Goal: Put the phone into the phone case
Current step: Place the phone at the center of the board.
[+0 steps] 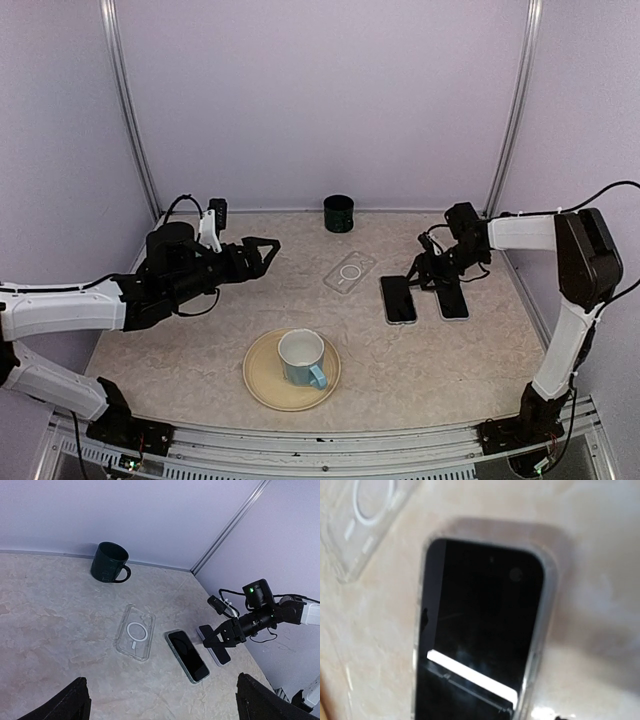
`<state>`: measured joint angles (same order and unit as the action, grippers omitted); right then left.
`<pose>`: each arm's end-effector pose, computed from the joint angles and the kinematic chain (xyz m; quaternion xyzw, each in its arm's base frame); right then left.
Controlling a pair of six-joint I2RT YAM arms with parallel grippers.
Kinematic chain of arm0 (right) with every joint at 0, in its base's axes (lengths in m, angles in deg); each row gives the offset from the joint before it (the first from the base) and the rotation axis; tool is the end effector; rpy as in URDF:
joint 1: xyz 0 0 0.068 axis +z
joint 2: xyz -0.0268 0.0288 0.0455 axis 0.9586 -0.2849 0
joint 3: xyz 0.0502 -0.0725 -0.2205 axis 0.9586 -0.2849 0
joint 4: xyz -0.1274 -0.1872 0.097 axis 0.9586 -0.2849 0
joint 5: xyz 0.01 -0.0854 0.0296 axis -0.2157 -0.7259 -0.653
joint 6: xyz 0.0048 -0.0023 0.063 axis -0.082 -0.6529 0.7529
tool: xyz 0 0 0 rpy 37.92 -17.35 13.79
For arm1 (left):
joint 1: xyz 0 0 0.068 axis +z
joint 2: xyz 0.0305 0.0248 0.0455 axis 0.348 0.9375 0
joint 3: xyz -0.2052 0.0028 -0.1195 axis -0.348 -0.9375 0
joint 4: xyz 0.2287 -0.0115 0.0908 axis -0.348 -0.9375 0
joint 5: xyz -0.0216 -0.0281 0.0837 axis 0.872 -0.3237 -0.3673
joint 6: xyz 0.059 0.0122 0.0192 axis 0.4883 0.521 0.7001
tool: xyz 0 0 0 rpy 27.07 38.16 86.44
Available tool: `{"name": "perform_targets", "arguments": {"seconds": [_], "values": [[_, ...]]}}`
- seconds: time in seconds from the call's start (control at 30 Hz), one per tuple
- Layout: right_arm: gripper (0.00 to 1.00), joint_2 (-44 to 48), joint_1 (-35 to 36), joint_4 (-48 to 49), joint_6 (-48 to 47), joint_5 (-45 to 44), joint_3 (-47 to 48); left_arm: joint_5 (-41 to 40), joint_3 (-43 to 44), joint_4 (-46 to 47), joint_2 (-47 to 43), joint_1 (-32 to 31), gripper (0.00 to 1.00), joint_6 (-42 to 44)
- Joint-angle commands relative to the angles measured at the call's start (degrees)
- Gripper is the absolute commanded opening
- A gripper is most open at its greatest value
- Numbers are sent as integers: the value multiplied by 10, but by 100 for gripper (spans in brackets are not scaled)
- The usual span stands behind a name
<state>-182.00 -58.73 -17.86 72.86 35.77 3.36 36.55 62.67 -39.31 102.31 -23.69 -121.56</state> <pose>0.3311 0.1117 0.1341 -0.0356 0.9461 0.2957 0.1275 0.2118 -0.1995 0.2362 0.0520 0.7668 -0.3712 0.5210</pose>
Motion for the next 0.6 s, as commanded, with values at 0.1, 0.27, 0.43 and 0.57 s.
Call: {"name": "perform_targets", "arguments": {"seconds": [0.1, 0.27, 0.43, 0.57], "values": [[62, 40, 18, 2, -7, -37, 42, -36, 60, -71, 20, 62, 99, 11], [64, 51, 40, 33, -14, -37, 59, -75, 101, -147, 53, 126, 99, -17], [70, 44, 62, 50, -19, -38, 82, -38, 127, -171, 104, 210, 99, -55], [82, 37, 82, 50, -28, -49, 100, -4, 145, -170, 150, 261, 99, -80]]}}
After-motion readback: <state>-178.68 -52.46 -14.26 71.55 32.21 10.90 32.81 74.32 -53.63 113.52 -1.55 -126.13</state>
